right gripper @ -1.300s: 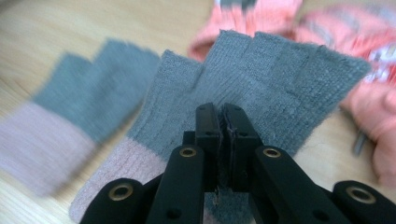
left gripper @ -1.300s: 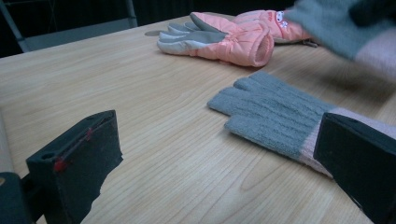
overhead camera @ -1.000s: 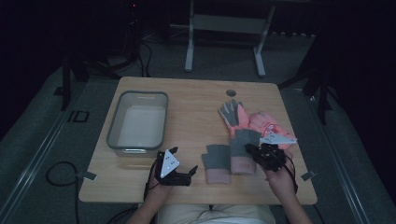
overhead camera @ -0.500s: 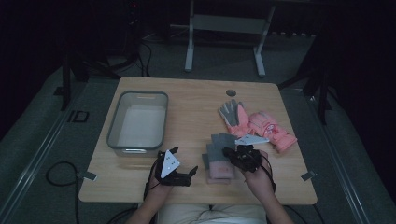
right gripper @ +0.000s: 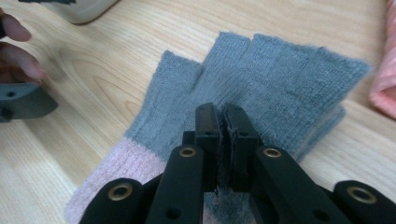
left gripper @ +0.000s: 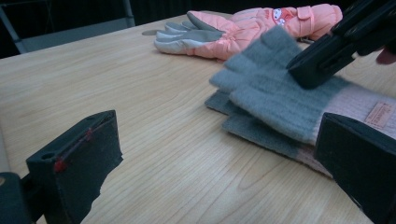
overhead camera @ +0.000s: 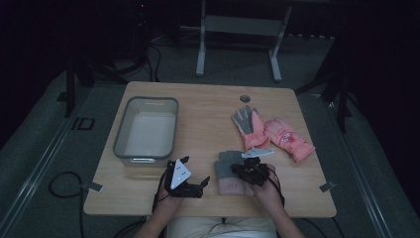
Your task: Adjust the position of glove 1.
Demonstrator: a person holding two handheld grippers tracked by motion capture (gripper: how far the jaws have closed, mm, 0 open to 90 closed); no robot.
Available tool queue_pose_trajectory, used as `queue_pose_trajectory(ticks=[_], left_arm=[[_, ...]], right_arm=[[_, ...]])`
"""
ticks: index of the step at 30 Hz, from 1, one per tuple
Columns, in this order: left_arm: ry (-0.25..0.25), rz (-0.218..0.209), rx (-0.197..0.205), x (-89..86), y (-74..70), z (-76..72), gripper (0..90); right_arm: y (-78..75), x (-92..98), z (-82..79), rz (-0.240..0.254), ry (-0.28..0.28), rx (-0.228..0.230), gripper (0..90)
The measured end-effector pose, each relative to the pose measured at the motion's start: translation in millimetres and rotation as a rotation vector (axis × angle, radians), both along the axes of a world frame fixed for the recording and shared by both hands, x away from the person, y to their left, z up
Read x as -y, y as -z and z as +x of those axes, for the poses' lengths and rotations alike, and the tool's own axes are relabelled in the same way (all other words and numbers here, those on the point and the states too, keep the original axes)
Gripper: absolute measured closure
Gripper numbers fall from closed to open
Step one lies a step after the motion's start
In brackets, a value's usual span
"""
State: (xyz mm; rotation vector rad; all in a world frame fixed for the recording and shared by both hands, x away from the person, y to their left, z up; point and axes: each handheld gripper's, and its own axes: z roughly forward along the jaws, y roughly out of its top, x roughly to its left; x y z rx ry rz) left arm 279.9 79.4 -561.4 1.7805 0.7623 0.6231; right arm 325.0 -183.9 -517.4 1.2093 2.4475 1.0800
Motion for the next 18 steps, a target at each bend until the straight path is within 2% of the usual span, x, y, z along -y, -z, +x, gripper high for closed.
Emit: queue_pose_trajectory(ticks=[9,13,15,18], left_arm=[[-0.006,0.022,0.010,1.9,-0.1,-0.6,0.4],[-0.056,0.017,-0.016,4.1,-0.3,2.5,0.4],[-0.049,0.009,-0.038,2.6,-0.5,4.8,0.4],[-0.042,0.003,-0.043,1.9,-0.6,5.4,0.5]], right_arm=[[16.0,0.1,5.7,-0.018,0.001,-0.025,81.9],[19.7,1.0,7.0,-0.013,0.000,-0.031,77.8],[19.8,2.4,7.5,-0.004,0.004,-0.034,75.6],[19.8,3.9,7.4,-0.015,0.005,-0.022,74.8]])
